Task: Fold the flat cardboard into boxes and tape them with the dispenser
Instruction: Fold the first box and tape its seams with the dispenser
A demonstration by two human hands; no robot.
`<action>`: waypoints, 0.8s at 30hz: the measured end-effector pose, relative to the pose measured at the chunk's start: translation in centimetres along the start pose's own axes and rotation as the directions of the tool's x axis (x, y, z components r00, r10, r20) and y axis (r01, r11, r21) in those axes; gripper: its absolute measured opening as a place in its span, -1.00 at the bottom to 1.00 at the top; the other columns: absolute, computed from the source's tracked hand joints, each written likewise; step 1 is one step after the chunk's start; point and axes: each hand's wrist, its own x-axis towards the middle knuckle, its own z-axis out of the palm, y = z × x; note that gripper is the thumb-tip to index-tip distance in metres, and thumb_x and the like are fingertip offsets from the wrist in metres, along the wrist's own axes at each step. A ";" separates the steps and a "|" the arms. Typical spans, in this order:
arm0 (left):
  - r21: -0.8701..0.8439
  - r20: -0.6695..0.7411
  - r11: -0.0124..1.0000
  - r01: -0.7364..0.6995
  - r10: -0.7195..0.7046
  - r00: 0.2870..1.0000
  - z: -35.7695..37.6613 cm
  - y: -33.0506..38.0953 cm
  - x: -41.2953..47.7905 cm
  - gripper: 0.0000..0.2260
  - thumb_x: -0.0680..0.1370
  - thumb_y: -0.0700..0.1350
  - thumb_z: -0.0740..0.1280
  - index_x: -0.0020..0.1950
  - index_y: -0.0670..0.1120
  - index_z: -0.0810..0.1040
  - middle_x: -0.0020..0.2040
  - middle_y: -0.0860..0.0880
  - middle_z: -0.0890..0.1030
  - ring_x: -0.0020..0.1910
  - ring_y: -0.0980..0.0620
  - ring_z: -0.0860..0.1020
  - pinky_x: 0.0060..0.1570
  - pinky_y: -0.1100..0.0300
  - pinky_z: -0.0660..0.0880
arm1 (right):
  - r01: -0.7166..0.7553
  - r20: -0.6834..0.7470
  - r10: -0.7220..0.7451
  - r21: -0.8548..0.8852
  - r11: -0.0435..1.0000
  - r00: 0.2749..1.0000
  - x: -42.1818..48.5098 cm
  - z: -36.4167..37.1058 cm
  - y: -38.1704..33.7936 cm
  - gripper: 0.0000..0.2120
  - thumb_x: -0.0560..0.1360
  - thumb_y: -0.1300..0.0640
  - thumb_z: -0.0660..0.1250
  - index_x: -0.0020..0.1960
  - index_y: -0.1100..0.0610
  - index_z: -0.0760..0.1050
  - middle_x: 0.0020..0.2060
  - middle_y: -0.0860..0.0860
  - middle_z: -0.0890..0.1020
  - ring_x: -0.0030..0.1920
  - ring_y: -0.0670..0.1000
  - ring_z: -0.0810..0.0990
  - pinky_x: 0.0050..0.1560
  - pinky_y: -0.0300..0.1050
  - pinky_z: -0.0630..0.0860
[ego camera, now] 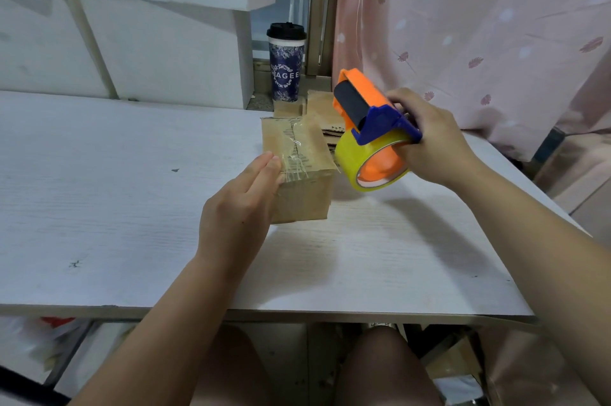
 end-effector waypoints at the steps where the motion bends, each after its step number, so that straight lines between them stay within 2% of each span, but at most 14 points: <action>1: 0.003 -0.003 1.000 -0.003 0.003 1.000 0.0 0.0 0.0 -0.78 0.55 -0.21 0.27 0.09 -0.29 0.62 0.10 -0.22 0.63 -0.08 -0.20 0.66 -0.35 -0.11 0.60 | -0.002 0.001 0.002 0.008 1.000 1.000 -0.1 0.1 0.2 -0.42 0.18 0.24 0.15 0.19 0.03 0.46 -0.20 -0.10 0.52 -0.24 -0.21 0.46 -0.31 -0.49 0.29; 3: 0.010 -0.018 1.000 -0.010 0.010 1.000 0.0 -0.1 -0.1 -0.80 0.54 -0.23 0.29 0.08 -0.29 0.62 0.09 -0.22 0.64 -0.08 -0.19 0.66 -0.36 -0.10 0.61 | -0.007 0.002 0.007 0.037 0.999 1.000 -0.4 0.6 0.4 -0.43 0.17 0.26 0.15 0.15 -0.01 0.46 -0.20 -0.18 0.50 -0.22 -0.28 0.44 -0.29 -0.51 0.28; 4: 0.016 -0.029 1.000 -0.015 0.016 0.999 0.1 -0.1 -0.1 -0.80 0.54 -0.23 0.30 0.07 -0.29 0.63 0.08 -0.21 0.64 -0.08 -0.18 0.66 -0.36 -0.09 0.61 | -0.011 0.000 0.011 0.048 0.999 1.000 -0.6 0.9 0.5 -0.44 0.17 0.27 0.15 0.14 -0.04 0.45 -0.18 -0.21 0.49 -0.21 -0.26 0.44 -0.27 -0.51 0.27; 7: 0.023 -0.048 0.999 -0.035 0.036 0.998 0.2 -0.3 -0.1 -0.81 0.55 -0.24 0.30 0.07 -0.29 0.63 0.07 -0.21 0.64 -0.07 -0.16 0.67 -0.33 -0.07 0.62 | -0.078 -0.008 0.080 0.115 0.990 0.997 -1.1 1.6 1.0 -0.38 0.16 0.26 0.15 0.21 -0.03 0.46 -0.07 -0.06 0.54 -0.14 -0.05 0.44 -0.24 -0.47 0.32; 11: 0.021 -0.061 1.000 -0.012 0.013 0.998 0.5 -0.3 -0.3 -0.84 0.53 -0.28 0.35 0.07 -0.29 0.63 0.07 -0.21 0.64 -0.04 -0.15 0.66 -0.27 -0.06 0.63 | -0.057 -0.010 0.059 0.167 0.984 0.998 -1.7 2.0 1.2 -0.40 0.21 0.31 0.21 0.20 -0.10 0.43 0.02 -0.02 0.53 -0.03 -0.11 0.43 -0.16 -0.56 0.32; 14: 0.016 -0.080 1.000 -0.003 0.004 0.997 0.6 -0.2 -0.3 -0.85 0.53 -0.29 0.35 0.07 -0.30 0.63 0.06 -0.21 0.64 -0.02 -0.15 0.65 -0.21 -0.04 0.62 | -0.094 -0.035 0.098 0.105 0.990 0.995 -1.7 2.3 1.8 -0.38 0.32 0.45 0.30 0.31 0.03 0.47 0.10 0.11 0.46 0.11 0.02 0.40 -0.08 -0.62 0.25; 17: 0.010 -0.078 1.000 0.014 -0.013 0.997 0.6 -0.3 -0.4 -0.82 0.55 -0.25 0.29 0.07 -0.29 0.62 0.07 -0.20 0.65 0.00 -0.15 0.65 -0.18 -0.03 0.62 | -0.094 -0.088 0.097 0.036 0.995 0.991 -2.1 2.7 1.9 -0.37 0.34 0.43 0.32 0.35 0.04 0.44 0.04 0.12 0.51 -0.07 -0.09 0.41 -0.14 -0.59 0.25; 19: 0.006 -0.078 1.000 0.025 -0.025 0.997 0.6 -0.2 -0.3 -0.82 0.55 -0.25 0.28 0.06 -0.29 0.62 0.07 -0.20 0.65 0.00 -0.14 0.65 -0.17 0.00 0.60 | -0.105 -0.170 0.122 0.106 0.989 0.978 -2.4 3.0 1.7 -0.40 0.36 0.40 0.35 0.32 0.00 0.41 0.04 0.02 0.55 -0.10 -0.19 0.47 -0.18 -0.58 0.29; 21: -0.001 -0.081 0.999 0.033 -0.033 0.996 0.5 -0.1 -0.3 -0.83 0.54 -0.27 0.29 0.05 -0.29 0.63 0.06 -0.20 0.65 0.00 -0.13 0.65 -0.15 0.03 0.59 | -0.108 -0.267 0.155 0.183 0.977 0.951 -2.8 3.5 1.3 -0.52 0.42 0.31 0.36 0.23 -0.09 0.38 -0.01 -0.10 0.58 -0.10 -0.24 0.52 -0.20 -0.56 0.34; 24: -0.017 -0.085 0.999 0.051 -0.052 0.995 0.5 -0.2 -0.3 -0.87 0.53 -0.31 0.35 0.05 -0.30 0.63 0.06 -0.19 0.65 0.02 -0.13 0.64 -0.11 0.03 0.58 | -0.064 -0.328 0.110 0.148 0.987 0.938 -3.3 4.4 0.8 -0.60 0.48 0.24 0.29 0.28 -0.02 0.39 -0.07 -0.16 0.55 -0.17 -0.15 0.50 -0.17 -0.58 0.32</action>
